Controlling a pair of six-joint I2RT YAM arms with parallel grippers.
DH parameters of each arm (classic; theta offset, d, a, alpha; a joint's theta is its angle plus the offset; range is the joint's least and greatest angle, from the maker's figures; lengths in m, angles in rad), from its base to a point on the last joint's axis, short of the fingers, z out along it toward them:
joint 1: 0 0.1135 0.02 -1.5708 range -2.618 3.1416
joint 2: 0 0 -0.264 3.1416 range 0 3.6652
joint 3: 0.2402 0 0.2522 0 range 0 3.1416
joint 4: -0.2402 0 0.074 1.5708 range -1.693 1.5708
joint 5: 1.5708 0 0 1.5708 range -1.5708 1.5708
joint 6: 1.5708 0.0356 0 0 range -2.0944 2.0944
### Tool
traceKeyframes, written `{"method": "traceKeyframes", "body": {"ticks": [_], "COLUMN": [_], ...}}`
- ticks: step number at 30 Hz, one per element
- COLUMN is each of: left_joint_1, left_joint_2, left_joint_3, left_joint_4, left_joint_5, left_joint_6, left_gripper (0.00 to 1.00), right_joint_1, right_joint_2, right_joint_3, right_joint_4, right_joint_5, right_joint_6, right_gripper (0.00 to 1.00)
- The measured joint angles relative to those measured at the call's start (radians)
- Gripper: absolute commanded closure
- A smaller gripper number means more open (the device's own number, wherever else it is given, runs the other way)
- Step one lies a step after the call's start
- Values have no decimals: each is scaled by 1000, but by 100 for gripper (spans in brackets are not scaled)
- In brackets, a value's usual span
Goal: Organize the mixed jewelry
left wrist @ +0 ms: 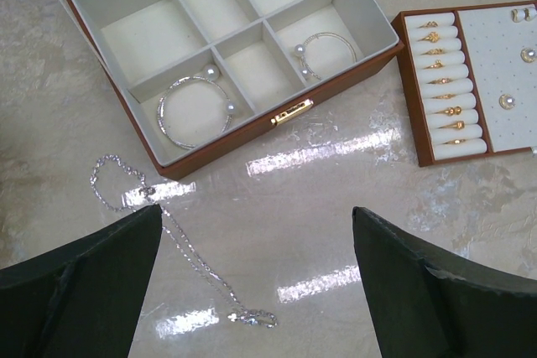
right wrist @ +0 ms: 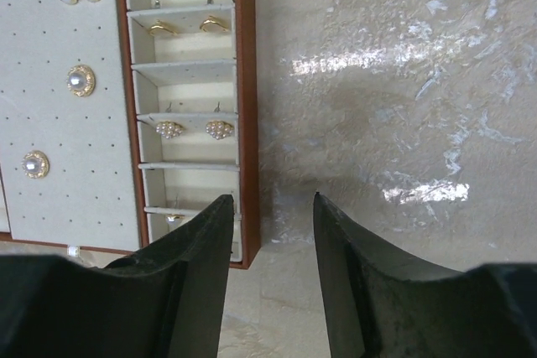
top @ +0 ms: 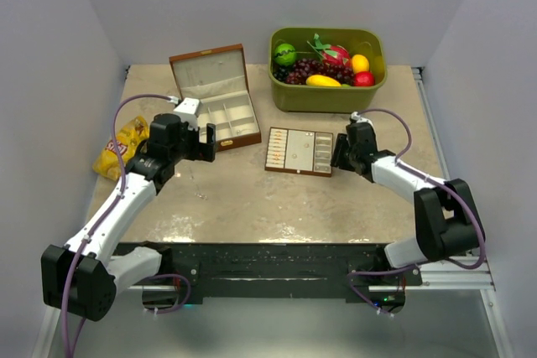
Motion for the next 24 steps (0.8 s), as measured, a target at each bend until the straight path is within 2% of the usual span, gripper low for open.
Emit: {"method": "traceKeyframes", "body": {"ticks": [7, 24], "left_joint_1": [0, 0], "left_joint_2": [0, 0], "left_joint_3": [0, 0], "left_joint_4": [0, 0], "left_joint_5": [0, -2], "left_joint_6": [0, 0], "left_gripper": [0, 0], "right_joint_1": [0, 1], "right_joint_2": [40, 82], "right_joint_3": [0, 5], "right_joint_4": [21, 59], "right_joint_5": [-23, -47], "right_joint_6": [5, 8], "right_gripper": [58, 74]}}
